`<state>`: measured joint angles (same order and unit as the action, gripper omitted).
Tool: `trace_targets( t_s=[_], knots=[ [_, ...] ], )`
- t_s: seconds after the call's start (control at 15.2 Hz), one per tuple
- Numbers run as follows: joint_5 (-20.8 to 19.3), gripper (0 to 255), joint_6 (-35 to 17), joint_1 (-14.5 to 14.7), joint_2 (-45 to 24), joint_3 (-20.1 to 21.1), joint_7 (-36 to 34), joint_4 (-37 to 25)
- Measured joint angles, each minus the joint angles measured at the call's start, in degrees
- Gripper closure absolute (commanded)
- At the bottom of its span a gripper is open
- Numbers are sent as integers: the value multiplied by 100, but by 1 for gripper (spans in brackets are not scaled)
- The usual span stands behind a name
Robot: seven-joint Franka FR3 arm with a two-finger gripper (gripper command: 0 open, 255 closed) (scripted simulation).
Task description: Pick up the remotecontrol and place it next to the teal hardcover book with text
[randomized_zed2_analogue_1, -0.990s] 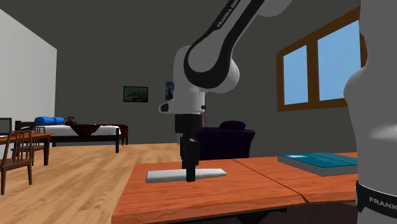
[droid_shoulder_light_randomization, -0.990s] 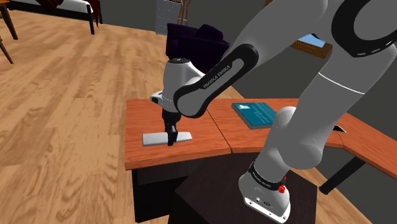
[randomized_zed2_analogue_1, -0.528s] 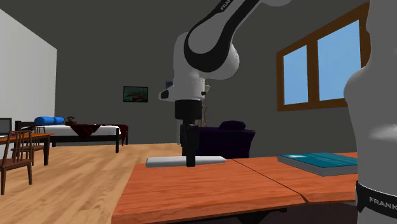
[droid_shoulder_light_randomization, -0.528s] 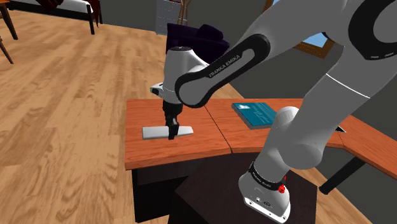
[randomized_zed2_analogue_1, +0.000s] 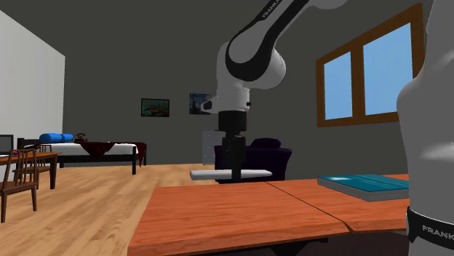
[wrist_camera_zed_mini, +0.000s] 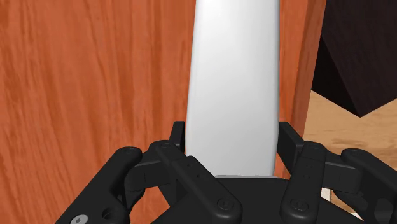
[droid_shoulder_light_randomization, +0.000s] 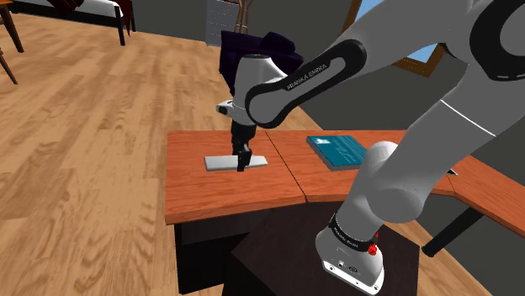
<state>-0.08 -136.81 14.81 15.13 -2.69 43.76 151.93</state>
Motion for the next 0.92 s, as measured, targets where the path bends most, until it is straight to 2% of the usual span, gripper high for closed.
trace_targets(
  t_s=[0.53,0.92],
  knots=[
    [-333,255,-9,-661,-37,-896,1283,-32],
    [-463,255,48,-1061,-241,-1504,2197,-310]
  ],
)
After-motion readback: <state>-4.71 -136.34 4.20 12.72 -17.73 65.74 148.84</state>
